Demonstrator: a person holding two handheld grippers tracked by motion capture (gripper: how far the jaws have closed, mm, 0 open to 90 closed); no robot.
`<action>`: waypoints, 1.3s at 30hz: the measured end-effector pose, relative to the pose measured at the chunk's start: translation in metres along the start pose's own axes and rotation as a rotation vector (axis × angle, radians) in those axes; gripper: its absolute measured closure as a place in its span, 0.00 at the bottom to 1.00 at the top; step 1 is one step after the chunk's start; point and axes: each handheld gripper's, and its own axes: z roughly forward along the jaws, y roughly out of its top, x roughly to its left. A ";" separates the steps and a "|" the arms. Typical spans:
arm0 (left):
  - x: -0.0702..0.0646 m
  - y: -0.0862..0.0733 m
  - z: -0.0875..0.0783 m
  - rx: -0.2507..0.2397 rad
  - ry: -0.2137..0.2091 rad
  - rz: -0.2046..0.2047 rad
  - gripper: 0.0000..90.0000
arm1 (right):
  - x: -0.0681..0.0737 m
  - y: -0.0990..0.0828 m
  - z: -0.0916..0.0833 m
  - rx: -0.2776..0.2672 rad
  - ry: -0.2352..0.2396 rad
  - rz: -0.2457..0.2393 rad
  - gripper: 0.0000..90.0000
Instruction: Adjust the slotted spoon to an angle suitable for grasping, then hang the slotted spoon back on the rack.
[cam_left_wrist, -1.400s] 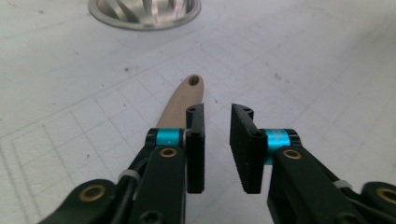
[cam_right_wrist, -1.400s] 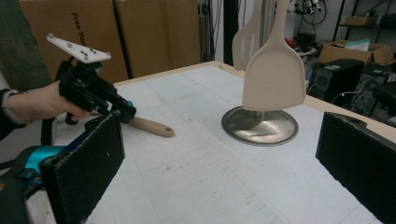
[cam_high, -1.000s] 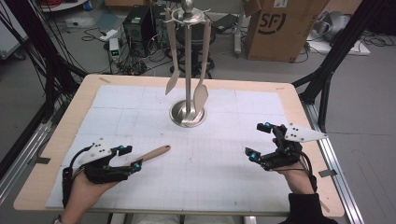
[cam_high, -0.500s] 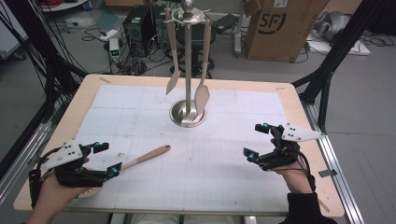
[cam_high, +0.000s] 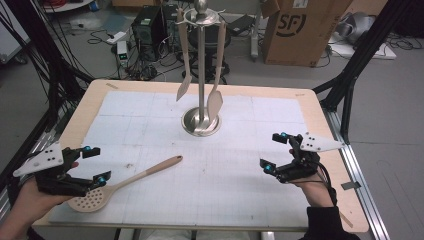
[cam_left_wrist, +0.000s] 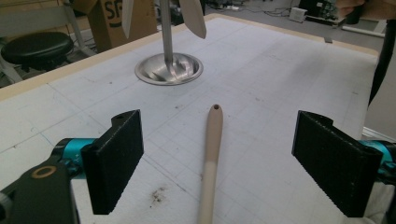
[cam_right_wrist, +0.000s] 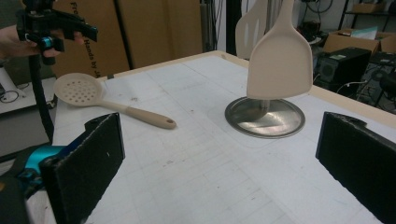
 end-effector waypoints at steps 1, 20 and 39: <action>0.000 0.000 0.000 0.002 -0.003 0.006 0.19 | 0.000 0.000 0.001 0.000 0.000 0.001 0.00; 0.021 0.014 0.019 0.123 -0.104 0.006 0.23 | 0.000 -0.001 0.001 0.006 0.007 0.002 0.00; 0.027 -0.003 0.065 0.421 -0.138 0.021 0.26 | 0.001 -0.001 -0.002 0.005 0.005 0.004 0.00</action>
